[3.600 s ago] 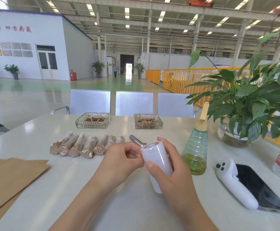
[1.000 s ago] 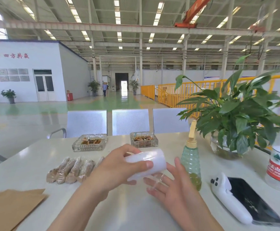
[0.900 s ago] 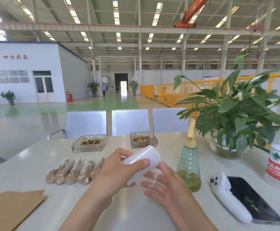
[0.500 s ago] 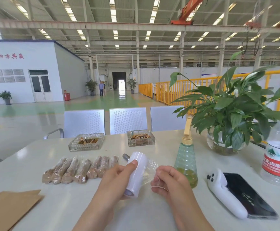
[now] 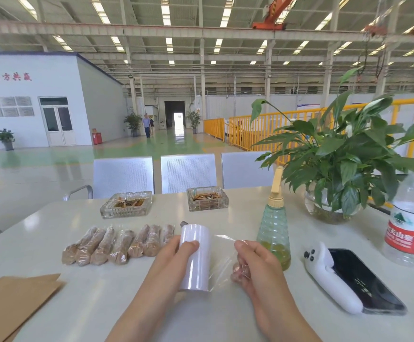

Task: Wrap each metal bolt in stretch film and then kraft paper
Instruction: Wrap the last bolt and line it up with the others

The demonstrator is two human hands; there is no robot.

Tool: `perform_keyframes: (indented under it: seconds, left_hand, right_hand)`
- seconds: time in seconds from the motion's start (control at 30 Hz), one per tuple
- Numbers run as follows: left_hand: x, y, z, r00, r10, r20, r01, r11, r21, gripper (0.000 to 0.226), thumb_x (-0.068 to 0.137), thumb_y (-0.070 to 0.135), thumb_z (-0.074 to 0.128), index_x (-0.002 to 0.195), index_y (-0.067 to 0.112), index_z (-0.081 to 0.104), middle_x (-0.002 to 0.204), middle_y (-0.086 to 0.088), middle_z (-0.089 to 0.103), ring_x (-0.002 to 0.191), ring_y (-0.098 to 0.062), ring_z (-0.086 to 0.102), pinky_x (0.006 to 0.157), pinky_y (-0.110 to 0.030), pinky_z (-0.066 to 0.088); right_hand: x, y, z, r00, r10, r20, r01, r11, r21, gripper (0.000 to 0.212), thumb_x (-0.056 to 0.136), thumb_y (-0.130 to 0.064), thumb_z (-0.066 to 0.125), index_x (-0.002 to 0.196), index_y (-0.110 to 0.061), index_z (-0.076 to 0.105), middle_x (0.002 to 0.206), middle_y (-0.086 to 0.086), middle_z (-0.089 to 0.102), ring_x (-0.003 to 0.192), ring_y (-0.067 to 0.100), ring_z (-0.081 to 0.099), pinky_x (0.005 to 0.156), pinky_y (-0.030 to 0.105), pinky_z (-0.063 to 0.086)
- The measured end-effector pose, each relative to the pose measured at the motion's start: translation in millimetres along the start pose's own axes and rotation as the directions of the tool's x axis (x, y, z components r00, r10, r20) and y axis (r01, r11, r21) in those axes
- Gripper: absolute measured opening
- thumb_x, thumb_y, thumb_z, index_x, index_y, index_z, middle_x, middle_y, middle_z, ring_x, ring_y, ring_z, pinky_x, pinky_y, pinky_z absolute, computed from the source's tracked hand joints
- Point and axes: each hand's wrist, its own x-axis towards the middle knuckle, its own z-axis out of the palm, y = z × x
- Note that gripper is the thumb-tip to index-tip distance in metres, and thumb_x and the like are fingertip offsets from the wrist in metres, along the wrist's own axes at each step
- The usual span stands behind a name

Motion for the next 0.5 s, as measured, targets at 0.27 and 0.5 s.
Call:
perform_keyframes:
  seconds: [0.27,0.5]
  left_hand:
    - [-3.1,-8.2,-12.5,0.985,-0.163,0.056,0.169,0.978,-0.125,0.066,0.078,0.065,0.073,0.117,0.012,0.067,0.108,-0.019,0.073,0.09,-0.036,0.072,0.085,-0.045,0.057]
    - [-12.6,-18.3,-13.1,0.983,-0.143,0.118,0.149,0.988,-0.04,0.05,0.081,0.058,0.074,0.112,0.02,0.073,0.098,-0.003,0.08,0.086,-0.019,0.077,0.074,-0.032,0.056]
  right_hand:
    - [1.5,5.8,3.8,0.99,-0.071,-0.123,0.056,0.991,-0.124,0.024,0.105,-0.015,0.05,0.084,-0.008,0.06,0.062,0.006,0.051,0.053,0.018,0.056,0.049,0.033,0.054]
    - [-11.2,2.5,10.7,0.985,0.024,-0.173,-0.054,0.983,-0.174,0.029,0.111,-0.031,0.036,0.099,-0.01,0.053,0.061,0.005,0.057,0.037,0.013,0.048,0.038,0.022,0.039]
